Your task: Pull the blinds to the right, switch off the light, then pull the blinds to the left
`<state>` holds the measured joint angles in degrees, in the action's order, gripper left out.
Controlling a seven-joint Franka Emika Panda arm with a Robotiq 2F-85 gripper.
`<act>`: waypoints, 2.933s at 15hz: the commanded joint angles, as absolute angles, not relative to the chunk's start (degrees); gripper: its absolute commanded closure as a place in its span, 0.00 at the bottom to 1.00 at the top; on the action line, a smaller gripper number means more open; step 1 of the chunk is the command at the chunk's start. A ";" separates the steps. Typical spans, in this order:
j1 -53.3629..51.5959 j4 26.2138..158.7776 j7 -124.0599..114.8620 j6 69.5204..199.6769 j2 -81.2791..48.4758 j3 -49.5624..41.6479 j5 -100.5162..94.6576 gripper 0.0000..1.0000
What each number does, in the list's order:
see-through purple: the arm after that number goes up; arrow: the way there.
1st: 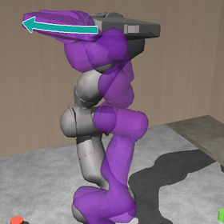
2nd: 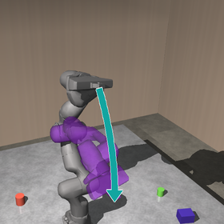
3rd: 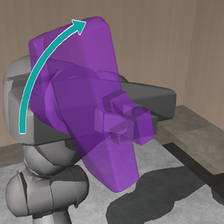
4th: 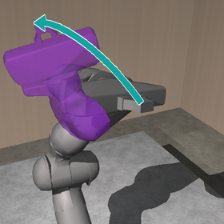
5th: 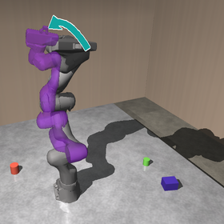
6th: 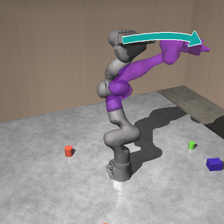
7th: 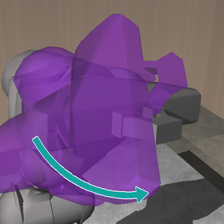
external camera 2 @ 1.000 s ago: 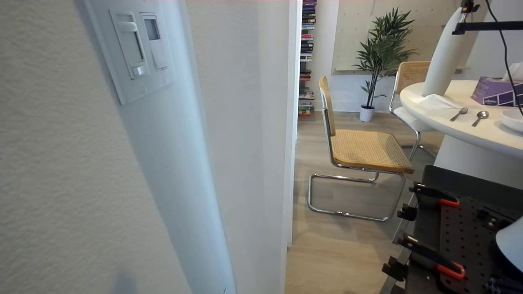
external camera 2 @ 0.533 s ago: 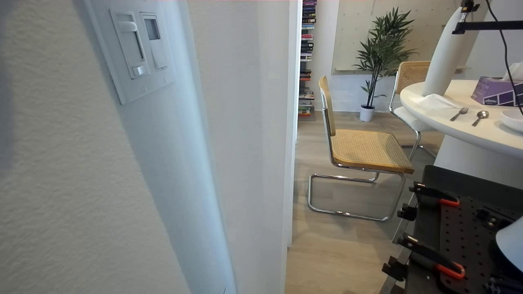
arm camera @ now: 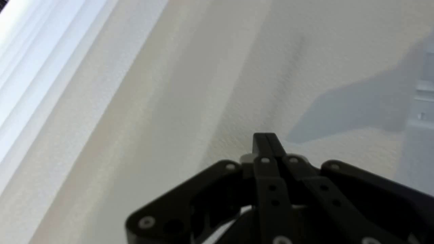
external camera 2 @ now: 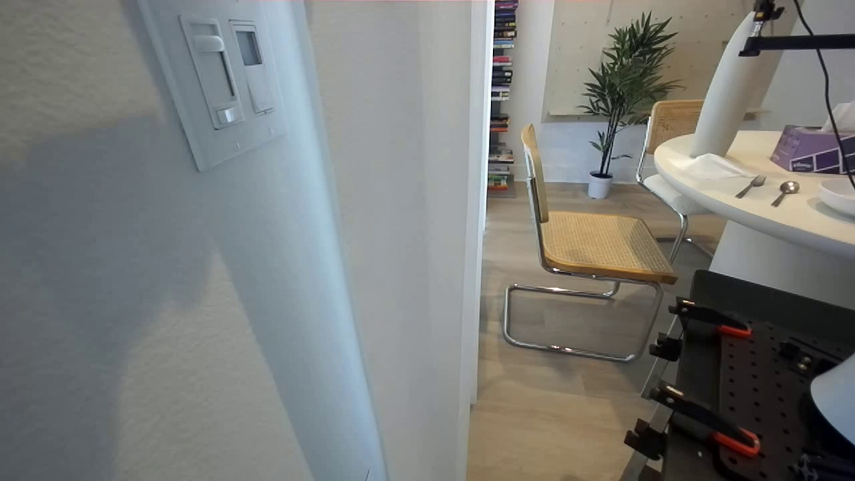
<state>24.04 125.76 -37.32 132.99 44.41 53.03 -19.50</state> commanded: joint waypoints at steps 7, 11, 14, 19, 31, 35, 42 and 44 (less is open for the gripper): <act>13.81 117.30 -29.88 119.31 26.51 46.19 -17.16 1.00; 5.92 112.23 -30.07 115.78 18.57 45.50 -15.37 1.00; 0.97 109.07 -30.27 114.31 13.73 44.90 -14.52 1.00; -1.06 109.86 -37.17 121.10 13.78 44.24 -26.75 1.00; -4.37 110.21 -54.72 119.37 13.97 41.74 -57.17 1.00; -8.07 109.23 -53.23 109.81 13.27 39.79 -55.91 1.00; -12.91 107.65 -52.67 97.49 12.45 36.96 -54.03 1.00; -13.58 107.40 -53.62 95.40 12.51 36.12 -54.03 0.74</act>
